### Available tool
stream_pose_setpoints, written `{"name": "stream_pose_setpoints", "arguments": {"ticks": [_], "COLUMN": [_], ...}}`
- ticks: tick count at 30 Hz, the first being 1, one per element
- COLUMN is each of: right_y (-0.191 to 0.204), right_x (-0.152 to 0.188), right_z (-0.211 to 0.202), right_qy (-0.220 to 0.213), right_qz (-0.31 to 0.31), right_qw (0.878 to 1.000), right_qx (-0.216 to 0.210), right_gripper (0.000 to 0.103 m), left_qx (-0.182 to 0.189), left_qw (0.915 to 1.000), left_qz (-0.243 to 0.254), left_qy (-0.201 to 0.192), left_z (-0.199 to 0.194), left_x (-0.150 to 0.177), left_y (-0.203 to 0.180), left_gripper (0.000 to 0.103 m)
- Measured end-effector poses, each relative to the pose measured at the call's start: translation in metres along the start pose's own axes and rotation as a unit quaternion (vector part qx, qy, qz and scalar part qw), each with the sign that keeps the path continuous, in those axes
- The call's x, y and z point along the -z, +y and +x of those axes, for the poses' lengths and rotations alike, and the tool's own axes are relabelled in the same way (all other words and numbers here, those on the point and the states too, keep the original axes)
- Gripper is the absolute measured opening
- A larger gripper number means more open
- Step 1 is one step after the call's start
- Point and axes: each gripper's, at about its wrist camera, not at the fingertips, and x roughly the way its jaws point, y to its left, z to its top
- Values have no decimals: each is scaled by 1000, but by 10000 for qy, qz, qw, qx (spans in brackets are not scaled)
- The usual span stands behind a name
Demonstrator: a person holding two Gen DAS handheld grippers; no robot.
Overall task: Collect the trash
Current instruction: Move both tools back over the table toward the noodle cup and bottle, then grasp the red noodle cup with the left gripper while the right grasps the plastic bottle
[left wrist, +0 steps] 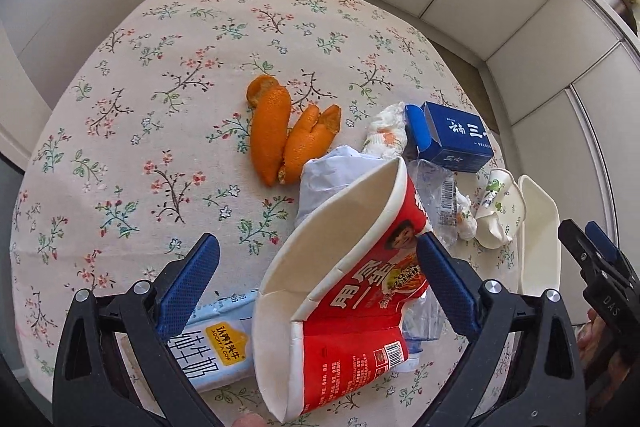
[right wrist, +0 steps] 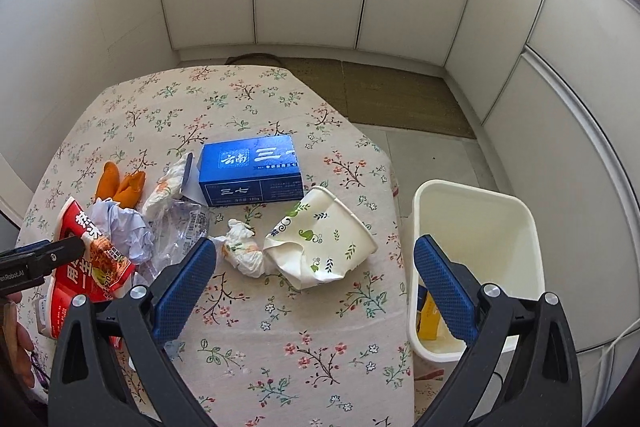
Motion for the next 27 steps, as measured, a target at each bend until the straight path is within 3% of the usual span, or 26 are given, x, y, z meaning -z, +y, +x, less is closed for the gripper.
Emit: {"name": "stream_pose_setpoints", "arguments": {"ticks": [2, 5, 7, 9, 16, 23, 27], "right_y": [-1, -4, -7, -8, -5, 0, 15], "right_x": [0, 0, 1, 1, 6, 16, 21], "right_z": [5, 13, 20, 25, 42, 67, 73], "right_qy": [125, 354, 520, 657, 1129, 1793, 1986], "right_qz": [84, 237, 337, 413, 620, 1126, 1061], "right_qw": [9999, 9989, 9978, 9964, 9892, 9687, 9621], "right_qx": [-81, -180, -241, -333, -701, -1296, -1539], "right_gripper": [96, 96, 96, 96, 96, 96, 96], "left_qx": [55, 139, 115, 225, 580, 702, 635], "left_qw": [9999, 9990, 9977, 9970, 9964, 9954, 9944], "left_qz": [112, 403, 637, 694, 606, 493, 321], "left_qy": [91, 153, 182, 257, 82, -433, -781], "left_z": [5, 7, 7, 6, -11, -44, -67], "left_x": [2, 6, 10, 12, 14, 9, 3], "left_y": [-2, -10, -17, -20, -25, -26, -17], "left_gripper": [87, 68, 51, 42, 27, 26, 26]}}
